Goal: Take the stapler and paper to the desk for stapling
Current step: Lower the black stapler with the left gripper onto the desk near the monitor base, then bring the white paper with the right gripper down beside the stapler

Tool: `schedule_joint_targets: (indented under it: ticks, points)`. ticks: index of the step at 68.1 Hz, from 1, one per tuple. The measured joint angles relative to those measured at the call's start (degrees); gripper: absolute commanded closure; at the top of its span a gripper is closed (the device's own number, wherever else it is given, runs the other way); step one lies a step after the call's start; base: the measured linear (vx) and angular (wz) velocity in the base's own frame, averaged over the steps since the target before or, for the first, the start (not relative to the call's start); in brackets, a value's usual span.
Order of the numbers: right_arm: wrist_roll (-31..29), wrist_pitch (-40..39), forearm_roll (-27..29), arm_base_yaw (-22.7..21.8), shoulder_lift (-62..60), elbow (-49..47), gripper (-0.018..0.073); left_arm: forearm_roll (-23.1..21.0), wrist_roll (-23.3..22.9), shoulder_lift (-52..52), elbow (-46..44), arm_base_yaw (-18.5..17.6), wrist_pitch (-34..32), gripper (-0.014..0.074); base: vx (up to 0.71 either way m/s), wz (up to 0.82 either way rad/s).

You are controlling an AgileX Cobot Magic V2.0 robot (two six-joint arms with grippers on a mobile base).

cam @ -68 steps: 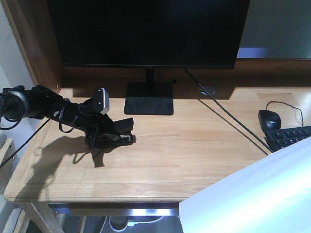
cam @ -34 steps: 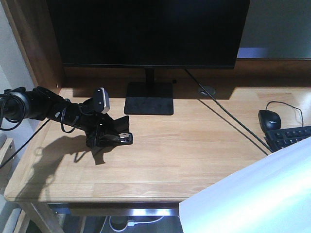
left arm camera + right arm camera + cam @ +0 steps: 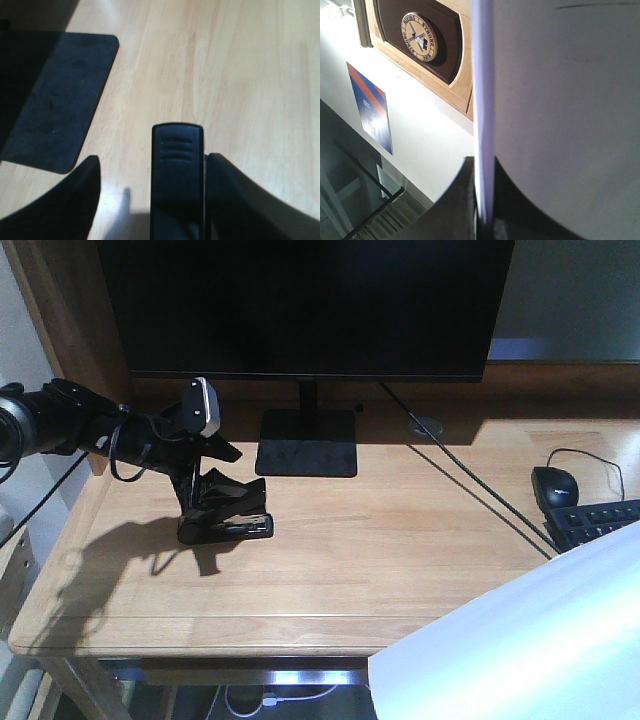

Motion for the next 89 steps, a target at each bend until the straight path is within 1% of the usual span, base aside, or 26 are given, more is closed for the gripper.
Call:
schedule_joint_targets:
  ticks: [6, 14, 18, 27, 32, 89]
  points:
    - [0.0, 0.0, 0.0, 0.0, 0.0, 0.0, 0.0561, 0.16, -0.77, -0.36, 0.0, 0.0, 0.56, 0.037, 0.0, 0.0]
    - [0.0, 0.0, 0.0, 0.0, 0.0, 0.0, 0.0561, 0.75, -1.15, -0.3, 0.0, 0.0, 1.98, 0.054, 0.0, 0.0]
    - [0.0, 0.0, 0.0, 0.0, 0.0, 0.0, 0.0561, 1.07, -1.17, -0.05, 0.0, 0.0, 3.0, 0.0605, 0.0, 0.0]
    - [0.0, 0.0, 0.0, 0.0, 0.0, 0.0, 0.0561, 3.34, -1.22, 0.42, 0.0, 0.0, 4.1, 0.0604, 0.0, 0.0]
    - [0.0, 0.0, 0.0, 0.0, 0.0, 0.0, 0.0561, 3.83, -1.22, 0.46, 0.0, 0.0, 4.1, 0.0604, 0.0, 0.0]
    - [0.0, 0.0, 0.0, 0.0, 0.0, 0.0, 0.0561, 3.96, -1.22, 0.46, 0.0, 0.0, 5.08, 0.0603, 0.0, 0.0]
